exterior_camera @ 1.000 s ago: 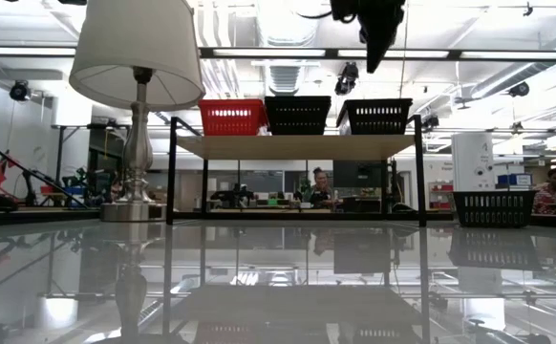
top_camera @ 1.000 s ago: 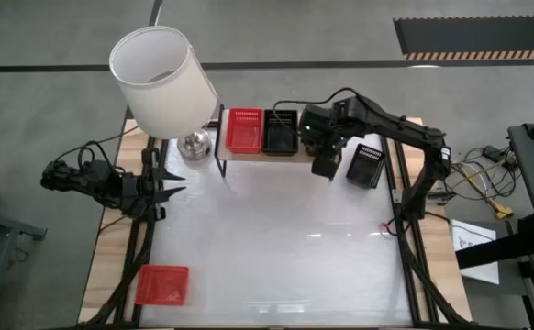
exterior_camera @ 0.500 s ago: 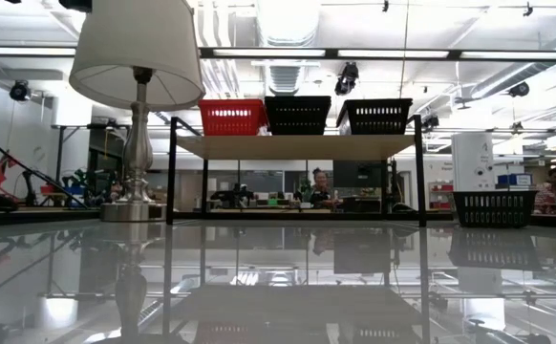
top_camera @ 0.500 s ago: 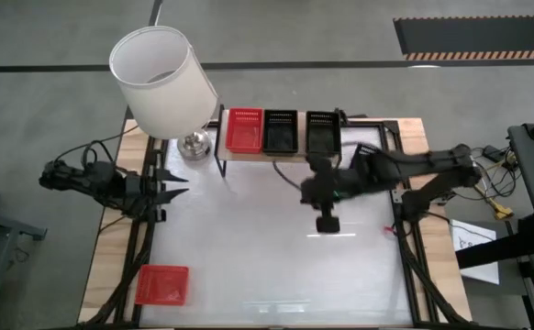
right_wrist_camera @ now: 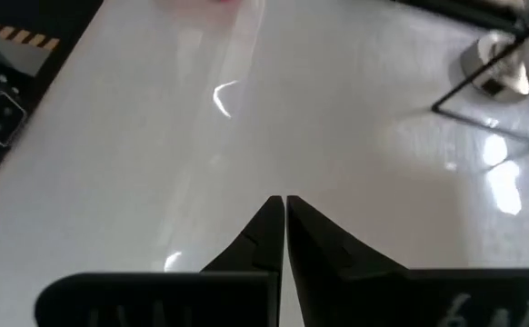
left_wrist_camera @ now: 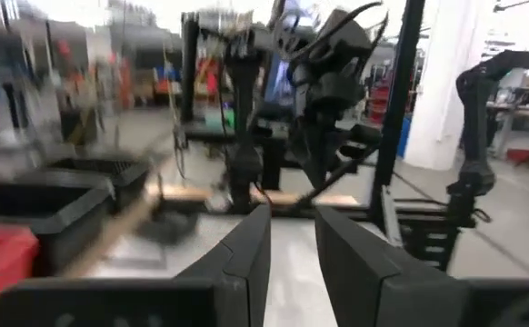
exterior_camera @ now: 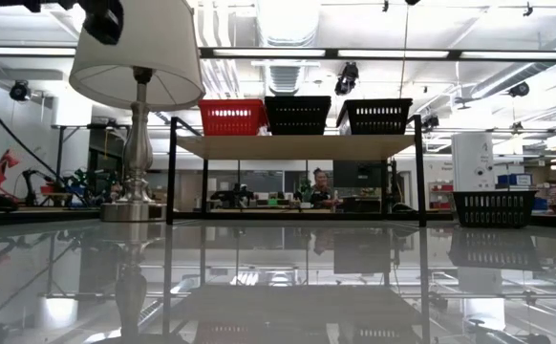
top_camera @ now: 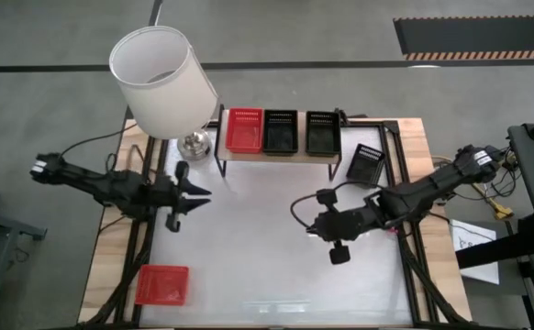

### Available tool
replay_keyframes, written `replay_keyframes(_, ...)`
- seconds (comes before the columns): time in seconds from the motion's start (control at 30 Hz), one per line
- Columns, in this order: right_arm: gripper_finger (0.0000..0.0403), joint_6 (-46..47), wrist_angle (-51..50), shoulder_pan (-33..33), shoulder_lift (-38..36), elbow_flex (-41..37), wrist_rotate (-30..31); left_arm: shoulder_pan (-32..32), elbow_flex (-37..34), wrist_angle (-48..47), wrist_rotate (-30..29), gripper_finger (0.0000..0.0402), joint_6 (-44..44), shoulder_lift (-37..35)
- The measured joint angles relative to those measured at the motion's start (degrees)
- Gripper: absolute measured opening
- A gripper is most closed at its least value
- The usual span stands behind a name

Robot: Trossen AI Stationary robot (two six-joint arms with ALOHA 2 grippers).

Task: Stack baskets on shelf by color
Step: Stack the red basket into the other red basket on the shelf

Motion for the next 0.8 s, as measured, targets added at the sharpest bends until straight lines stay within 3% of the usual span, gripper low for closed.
replay_keyframes(0.27,0.0009,-7.49,11.05,0.4,-0.29,-7.19,0.61,-2.23,3.99,-5.25,3.69,0.0075,-26.27,9.79)
replay_keyframes(0.53,0.0009,-10.37,15.53,0.4,-0.29,-10.23,0.59,-11.44,11.89,-9.87,6.2,0.0075,-57.27,23.25)
replay_keyframes(0.8,0.0009,-11.73,15.03,0.25,-0.29,-10.07,0.57,-21.21,23.96,-27.9,7.44,0.0075,-85.94,38.42)
